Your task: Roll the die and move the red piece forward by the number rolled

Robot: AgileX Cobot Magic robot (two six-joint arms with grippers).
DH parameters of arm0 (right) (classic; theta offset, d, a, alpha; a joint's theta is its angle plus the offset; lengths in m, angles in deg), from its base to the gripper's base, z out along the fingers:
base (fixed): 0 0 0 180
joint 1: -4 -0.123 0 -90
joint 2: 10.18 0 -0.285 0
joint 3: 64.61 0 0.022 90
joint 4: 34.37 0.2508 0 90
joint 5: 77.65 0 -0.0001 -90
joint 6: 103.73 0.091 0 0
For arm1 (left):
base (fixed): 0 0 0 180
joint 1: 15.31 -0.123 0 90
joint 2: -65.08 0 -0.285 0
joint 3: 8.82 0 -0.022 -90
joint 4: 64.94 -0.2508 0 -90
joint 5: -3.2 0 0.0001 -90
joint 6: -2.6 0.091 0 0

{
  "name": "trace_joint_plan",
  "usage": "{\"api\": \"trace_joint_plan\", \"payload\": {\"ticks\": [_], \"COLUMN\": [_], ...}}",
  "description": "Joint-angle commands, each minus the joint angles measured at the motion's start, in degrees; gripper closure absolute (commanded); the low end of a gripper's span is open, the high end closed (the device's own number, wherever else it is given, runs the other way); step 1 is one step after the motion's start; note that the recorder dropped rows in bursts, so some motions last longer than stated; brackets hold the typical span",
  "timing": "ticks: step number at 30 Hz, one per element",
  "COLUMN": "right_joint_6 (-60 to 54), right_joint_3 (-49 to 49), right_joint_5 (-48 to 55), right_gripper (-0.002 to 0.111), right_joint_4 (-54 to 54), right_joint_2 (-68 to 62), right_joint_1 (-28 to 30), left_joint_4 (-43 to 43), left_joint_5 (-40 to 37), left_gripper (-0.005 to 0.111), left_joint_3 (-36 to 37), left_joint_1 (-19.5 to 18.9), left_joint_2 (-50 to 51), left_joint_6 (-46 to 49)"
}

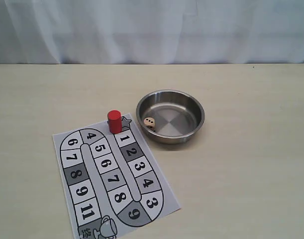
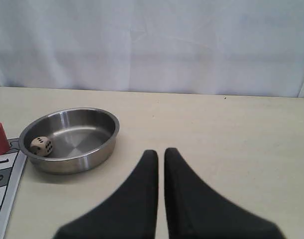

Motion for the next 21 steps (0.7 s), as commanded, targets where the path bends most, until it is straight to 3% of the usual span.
{"api": "trace_joint_plan", "payload": {"ticks": [1,14,21], "right_joint_6": [-0.3,-0.3,3.1], "right_joint_3": [-0.1,-0.1,-0.1], "right_joint_5": [0.1,-0.9,-17.9], "right_gripper": [0.104,0.104,0.104], "right_joint_4": [-0.2,-0.2,1.6], "right_joint_2": [0.2,0.2,0.2], "right_joint_1": [0.1,0.1,0.1], "left_joint_4": [0.2,0.2,0.2], "left_joint_5": [0.4,0.4,0.4], "left_gripper": [0.107,0.107,0.107], "left_joint_3": [-0.3,-0.3,-0.3], "left_joint_1": [0.4,0.4,0.4], "left_joint_2": [-0.1,-0.1,-0.1], "left_joint_6": [-0.1,-0.1,-0.1]}}
